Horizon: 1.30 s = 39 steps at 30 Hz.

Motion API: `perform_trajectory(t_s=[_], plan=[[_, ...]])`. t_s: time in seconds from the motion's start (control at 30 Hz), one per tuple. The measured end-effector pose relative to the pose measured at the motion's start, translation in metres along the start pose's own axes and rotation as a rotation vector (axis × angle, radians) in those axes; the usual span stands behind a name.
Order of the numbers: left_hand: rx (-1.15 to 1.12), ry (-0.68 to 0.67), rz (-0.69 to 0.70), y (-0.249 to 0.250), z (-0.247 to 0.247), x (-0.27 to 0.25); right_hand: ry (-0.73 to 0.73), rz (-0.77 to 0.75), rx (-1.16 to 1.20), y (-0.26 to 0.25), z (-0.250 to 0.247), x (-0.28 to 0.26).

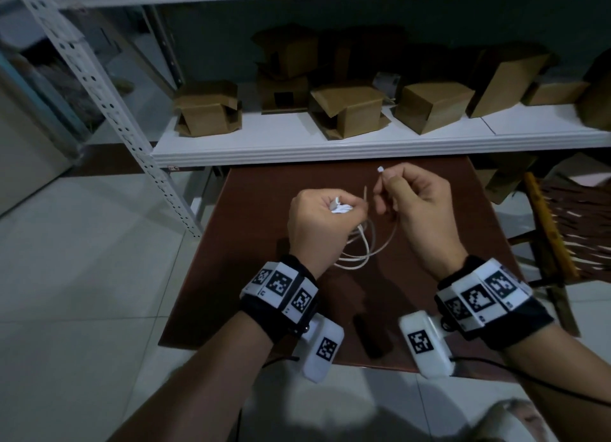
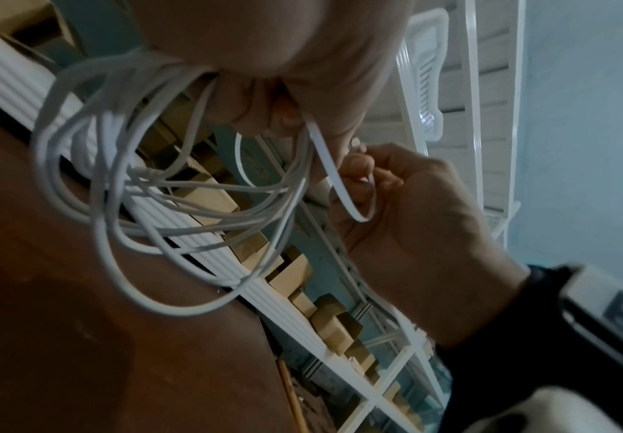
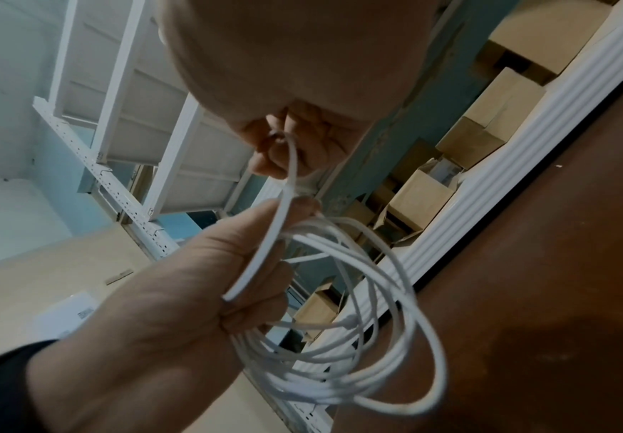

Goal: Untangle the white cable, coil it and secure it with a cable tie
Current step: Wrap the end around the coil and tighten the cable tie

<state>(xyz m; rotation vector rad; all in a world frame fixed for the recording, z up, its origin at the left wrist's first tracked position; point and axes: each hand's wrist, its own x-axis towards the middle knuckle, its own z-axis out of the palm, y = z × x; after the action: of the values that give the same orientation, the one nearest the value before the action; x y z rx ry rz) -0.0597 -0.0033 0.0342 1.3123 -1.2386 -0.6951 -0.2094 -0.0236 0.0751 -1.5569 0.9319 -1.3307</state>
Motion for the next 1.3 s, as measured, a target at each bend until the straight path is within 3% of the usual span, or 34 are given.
perform_trajectory(t_s=[0.27,0.57,0.8,1.3], plan=[[-0.135,-0.042,0.006,0.003,-0.001,0.006,-0.038,0.0,-0.012,0.008,-0.003,-0.003],[-0.079,-0.076,0.033,0.003,-0.002,0.005,-0.175,0.134,0.126,0.001,0.001,-0.004],[-0.027,0.003,0.022,0.003,-0.001,0.006,-0.271,0.251,0.299,-0.001,0.002,-0.004],[0.169,0.066,0.106,0.013,-0.004,-0.001,-0.287,0.322,0.297,0.002,0.001,-0.002]])
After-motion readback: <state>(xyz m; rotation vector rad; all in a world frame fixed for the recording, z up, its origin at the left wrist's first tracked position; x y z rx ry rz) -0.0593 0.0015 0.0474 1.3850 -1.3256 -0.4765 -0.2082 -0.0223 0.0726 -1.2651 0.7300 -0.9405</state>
